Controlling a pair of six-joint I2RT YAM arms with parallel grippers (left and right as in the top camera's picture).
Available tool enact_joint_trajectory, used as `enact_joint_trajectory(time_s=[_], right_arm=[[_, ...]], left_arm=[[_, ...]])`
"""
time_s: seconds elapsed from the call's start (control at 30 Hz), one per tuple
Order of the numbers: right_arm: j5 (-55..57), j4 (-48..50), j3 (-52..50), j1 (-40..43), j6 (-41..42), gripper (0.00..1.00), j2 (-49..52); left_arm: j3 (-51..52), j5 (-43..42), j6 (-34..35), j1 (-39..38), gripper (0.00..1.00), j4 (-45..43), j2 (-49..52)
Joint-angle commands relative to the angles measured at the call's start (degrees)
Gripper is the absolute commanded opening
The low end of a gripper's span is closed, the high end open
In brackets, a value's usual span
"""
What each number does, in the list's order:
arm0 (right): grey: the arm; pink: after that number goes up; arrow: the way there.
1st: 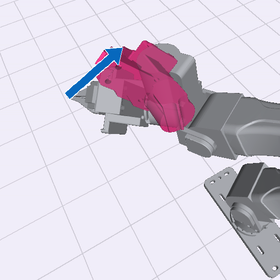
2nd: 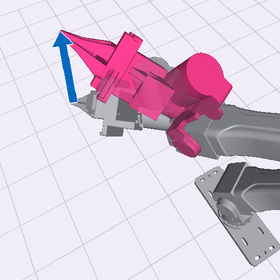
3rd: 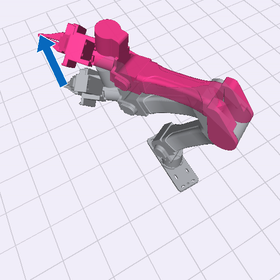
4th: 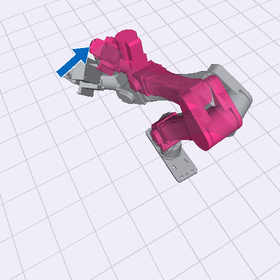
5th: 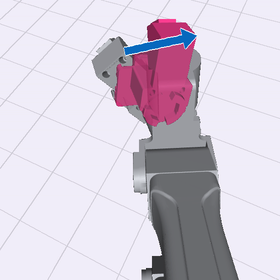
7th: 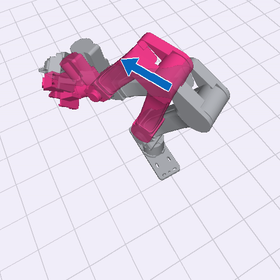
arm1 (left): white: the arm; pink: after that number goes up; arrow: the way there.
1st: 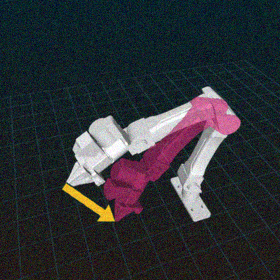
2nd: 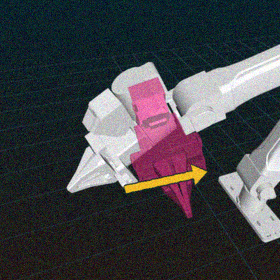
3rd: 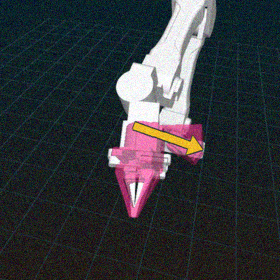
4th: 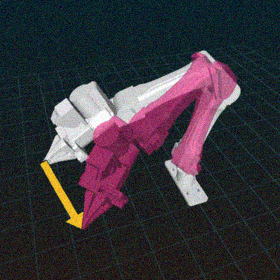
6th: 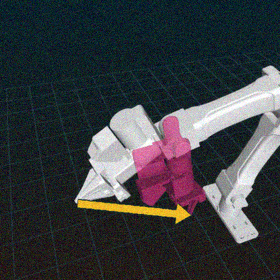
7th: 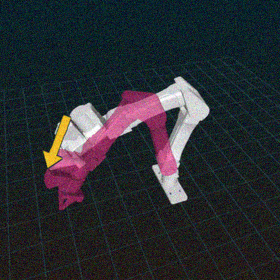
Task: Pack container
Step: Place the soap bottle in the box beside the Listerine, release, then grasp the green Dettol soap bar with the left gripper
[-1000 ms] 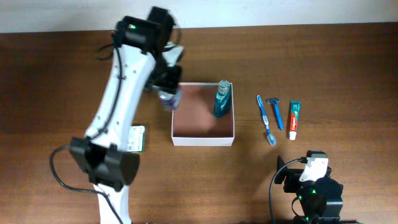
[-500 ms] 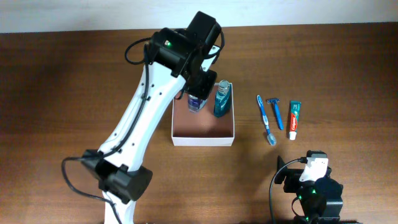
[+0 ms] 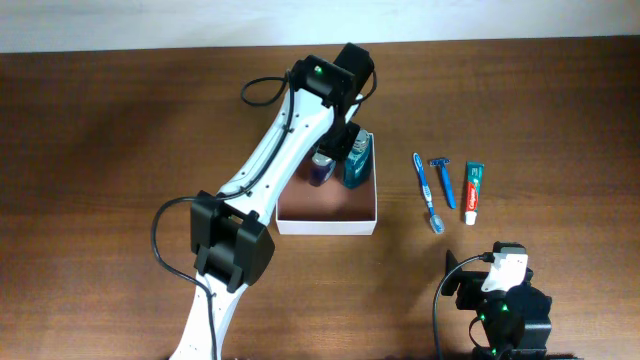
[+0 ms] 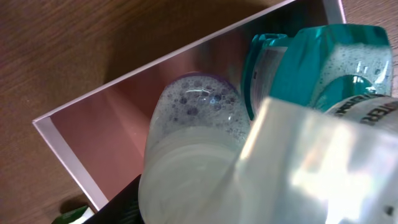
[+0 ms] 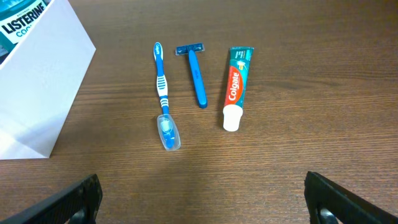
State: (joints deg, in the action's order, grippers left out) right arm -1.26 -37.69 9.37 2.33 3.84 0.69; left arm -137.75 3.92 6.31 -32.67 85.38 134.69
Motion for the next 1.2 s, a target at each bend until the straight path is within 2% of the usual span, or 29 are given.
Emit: enact_joint_trajectory(time_s=[0.0, 0.03, 0.13, 0.17, 0.3, 0.37, 0.53, 0.67, 0.77, 0.87, 0.93, 1.07, 1.1, 1.17], right_arm=[[0.9, 0.0, -0.1, 0.3, -0.4, 0.99, -0.4], [0.9, 0.0, -0.1, 0.3, -0.4, 0.99, -0.4], [0.9, 0.0, -0.1, 0.3, -0.3, 0.99, -0.4], [0.9, 0.0, -0.1, 0.3, -0.3, 0.99, -0.4], [0.9, 0.0, -0.1, 0.3, -0.4, 0.99, -0.4], [0.9, 0.0, -0.1, 0.3, -0.3, 0.99, -0.4], [0.9, 0.0, -0.1, 0.3, -0.3, 0.99, -0.4], [0.9, 0.0, -0.1, 0.3, -0.3, 0.99, -0.4], [0.9, 0.0, -0.1, 0.3, -0.4, 0.99, -0.4], [0.9, 0.0, -0.1, 0.3, -0.3, 0.99, -0.4], [0.9, 0.0, -0.1, 0.3, -0.4, 0.99, -0.4], [0.9, 0.0, -0.1, 0.3, -0.3, 0.99, -0.4], [0.9, 0.0, -0.1, 0.3, -0.4, 0.99, -0.4], [0.9, 0.0, -0.1, 0.3, -0.4, 0.99, -0.4]], left_arm=[[-0.6, 3.0, 0.5, 0.2, 0.55, -0.7, -0.4], [-0.6, 3.0, 0.5, 0.2, 0.56, -0.6, -0.4], [-0.9, 3.0, 0.5, 1.0, 0.73, 0.2, -0.5], [-1.0, 3.0, 0.5, 1.4, 0.74, 0.6, -0.6], [-4.3, 2.8, 0.6, 3.4, 0.74, 5.7, -1.1], [-9.4, 2.6, 0.5, 5.0, 0.75, 11.4, -2.1], [-10.6, 1.3, 0.5, 10.4, 0.84, 11.3, -12.7], [-9.0, 1.2, 0.5, 15.3, 0.85, 11.3, -20.1], [-3.3, 1.2, 0.5, 18.4, 0.85, 11.3, -25.3], [14.0, 1.3, 0.5, 21.8, 0.87, 11.3, -30.3], [20.8, 1.2, 0.6, 23.0, 0.87, 10.6, -30.2], [36.8, 0.0, 0.5, 24.1, 0.87, 1.9, -30.2], [40.6, -0.5, 0.6, 24.1, 0.91, -0.9, -30.2], [47.3, -2.2, 0.5, 24.1, 0.92, -6.1, -30.2]])
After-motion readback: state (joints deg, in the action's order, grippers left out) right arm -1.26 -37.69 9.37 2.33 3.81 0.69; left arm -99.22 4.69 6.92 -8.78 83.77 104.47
